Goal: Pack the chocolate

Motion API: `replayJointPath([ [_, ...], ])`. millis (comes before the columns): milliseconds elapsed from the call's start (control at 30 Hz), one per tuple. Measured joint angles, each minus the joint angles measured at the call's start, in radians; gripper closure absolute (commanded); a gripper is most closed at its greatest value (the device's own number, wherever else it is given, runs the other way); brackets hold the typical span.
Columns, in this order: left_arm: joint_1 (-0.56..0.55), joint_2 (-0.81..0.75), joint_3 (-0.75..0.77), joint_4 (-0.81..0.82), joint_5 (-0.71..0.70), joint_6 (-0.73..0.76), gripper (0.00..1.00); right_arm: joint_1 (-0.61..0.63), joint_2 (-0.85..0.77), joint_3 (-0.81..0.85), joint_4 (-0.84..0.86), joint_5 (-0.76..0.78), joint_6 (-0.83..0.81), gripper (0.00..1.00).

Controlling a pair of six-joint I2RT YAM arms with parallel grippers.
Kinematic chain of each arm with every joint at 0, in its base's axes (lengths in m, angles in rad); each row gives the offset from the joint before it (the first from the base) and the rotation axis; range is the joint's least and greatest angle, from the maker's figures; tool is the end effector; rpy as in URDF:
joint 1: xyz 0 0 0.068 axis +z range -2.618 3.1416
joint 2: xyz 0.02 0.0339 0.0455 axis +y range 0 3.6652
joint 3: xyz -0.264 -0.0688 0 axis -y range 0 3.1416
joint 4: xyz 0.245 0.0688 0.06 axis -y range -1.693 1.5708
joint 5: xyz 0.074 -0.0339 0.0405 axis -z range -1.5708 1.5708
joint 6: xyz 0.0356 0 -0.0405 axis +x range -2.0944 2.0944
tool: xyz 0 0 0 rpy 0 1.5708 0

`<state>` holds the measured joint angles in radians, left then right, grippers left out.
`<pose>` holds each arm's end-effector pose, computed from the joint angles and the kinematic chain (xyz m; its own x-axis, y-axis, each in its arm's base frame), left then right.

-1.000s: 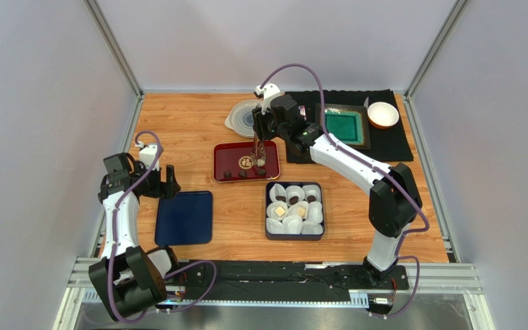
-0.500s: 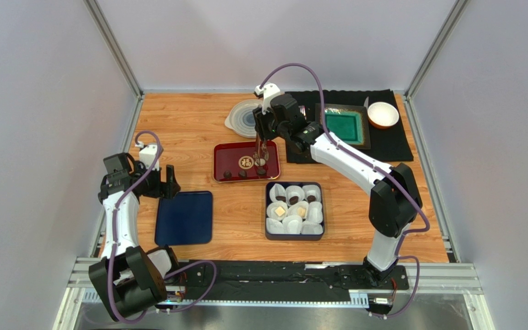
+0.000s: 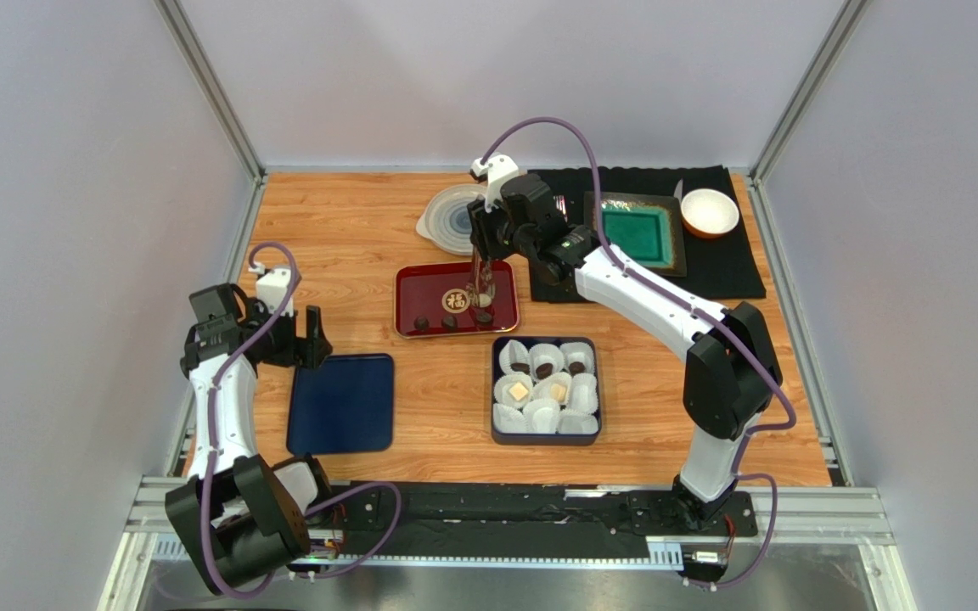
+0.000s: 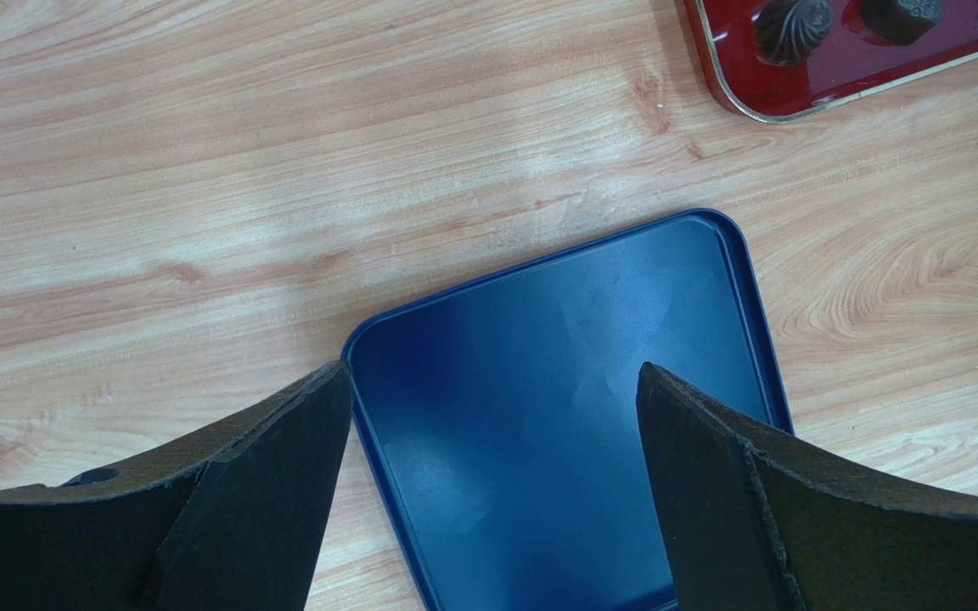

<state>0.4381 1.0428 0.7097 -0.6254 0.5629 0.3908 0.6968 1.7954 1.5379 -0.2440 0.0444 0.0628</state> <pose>0.1873 0.0668 0.2329 -0.7160 0.0203 -0.6978 0.2074 0.9606 -0.1848 0.3285 0.2729 0.3138 -0.4063 -0.2583 -0.8765 -0.5869 0.8089 0.0337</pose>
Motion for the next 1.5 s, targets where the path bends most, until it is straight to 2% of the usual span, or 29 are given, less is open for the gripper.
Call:
replayJointPath([
  [1200, 0.008, 0.0, 0.0, 0.0, 0.001, 0.005, 0.1, -0.005, 0.0, -0.019, 0.025, -0.011, 0.018, 0.59],
  [1500, 0.008, 0.003, 0.0, 0.0, 0.001, 0.005, 0.1, -0.02, 0.0, 0.001, -0.016, -0.008, 0.006, 0.59],
])
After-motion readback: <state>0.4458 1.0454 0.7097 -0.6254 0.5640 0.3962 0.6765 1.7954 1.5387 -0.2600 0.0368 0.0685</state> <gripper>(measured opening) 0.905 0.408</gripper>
